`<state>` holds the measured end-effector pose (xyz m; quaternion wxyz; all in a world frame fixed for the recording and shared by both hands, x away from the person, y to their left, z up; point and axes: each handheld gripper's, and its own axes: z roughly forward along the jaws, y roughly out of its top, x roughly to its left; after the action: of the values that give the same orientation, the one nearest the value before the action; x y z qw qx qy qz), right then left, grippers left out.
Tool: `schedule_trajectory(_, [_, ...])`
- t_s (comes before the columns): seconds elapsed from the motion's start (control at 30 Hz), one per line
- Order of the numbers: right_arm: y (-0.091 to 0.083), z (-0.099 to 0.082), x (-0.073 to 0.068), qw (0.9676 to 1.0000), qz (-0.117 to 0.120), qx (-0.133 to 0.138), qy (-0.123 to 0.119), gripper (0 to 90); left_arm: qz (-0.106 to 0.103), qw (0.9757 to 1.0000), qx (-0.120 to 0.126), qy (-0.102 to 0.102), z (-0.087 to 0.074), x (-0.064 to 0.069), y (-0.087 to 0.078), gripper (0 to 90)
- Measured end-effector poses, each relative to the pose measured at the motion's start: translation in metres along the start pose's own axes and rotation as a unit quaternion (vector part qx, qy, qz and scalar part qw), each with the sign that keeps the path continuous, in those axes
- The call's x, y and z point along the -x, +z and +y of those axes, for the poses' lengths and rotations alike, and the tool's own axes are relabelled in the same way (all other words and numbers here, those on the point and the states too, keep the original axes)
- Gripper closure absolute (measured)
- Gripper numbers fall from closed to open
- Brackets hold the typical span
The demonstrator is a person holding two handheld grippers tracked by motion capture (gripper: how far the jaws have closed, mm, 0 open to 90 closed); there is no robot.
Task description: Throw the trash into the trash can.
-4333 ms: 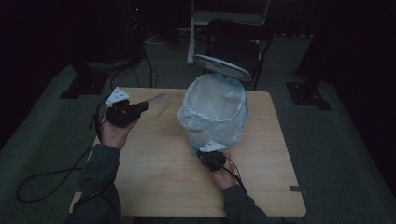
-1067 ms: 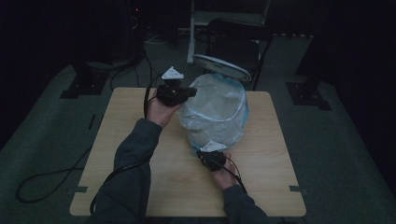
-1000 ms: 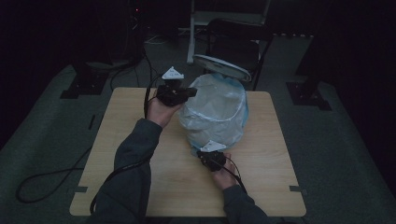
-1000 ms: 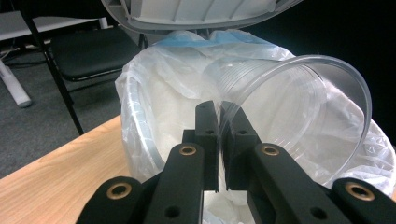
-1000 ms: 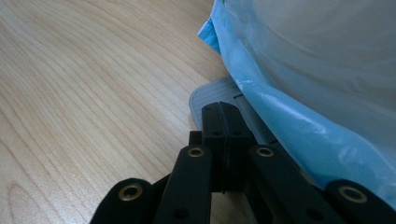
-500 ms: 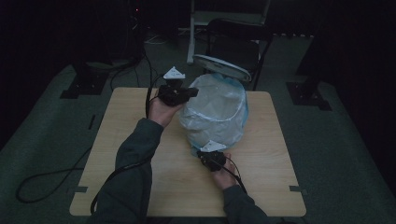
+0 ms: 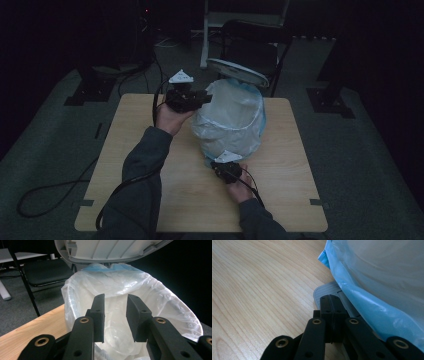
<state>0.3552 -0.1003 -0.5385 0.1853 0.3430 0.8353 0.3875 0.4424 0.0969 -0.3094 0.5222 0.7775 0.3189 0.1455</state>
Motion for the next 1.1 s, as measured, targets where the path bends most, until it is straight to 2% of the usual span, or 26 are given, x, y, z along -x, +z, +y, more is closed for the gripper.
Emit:
schedule_trajectory(0.2, [0.000,0.000,0.000,1.0000,0.001,0.000,0.000,90.0,0.008,1.0000,0.005,-0.002,-0.002,-0.002,-0.010,67.9])
schedule_trajectory(0.37, [0.000,0.000,0.000,1.0000,0.002,0.001,0.003,90.0,0.017,0.9998,0.007,-0.003,-0.012,-0.009,-0.024,67.9])
schedule_trajectory(0.53, [0.000,0.000,0.000,1.0000,0.002,0.000,0.002,90.0,0.030,0.9992,0.012,-0.023,-0.027,-0.020,-0.044,67.8])
schedule_trajectory(0.73, [0.000,0.000,0.000,1.0000,0.002,0.001,0.002,90.0,0.042,0.9984,0.017,-0.035,-0.044,-0.029,-0.062,67.5])
schedule_trajectory(0.93, [0.000,0.000,0.000,1.0000,0.002,0.002,0.004,90.0,0.045,0.9975,0.021,-0.050,-0.056,-0.032,-0.069,67.2])
schedule_trajectory(1.1, [0.000,0.000,0.000,1.0000,0.003,0.002,0.005,90.0,0.047,0.9974,0.017,-0.051,-0.062,-0.031,-0.068,67.2])
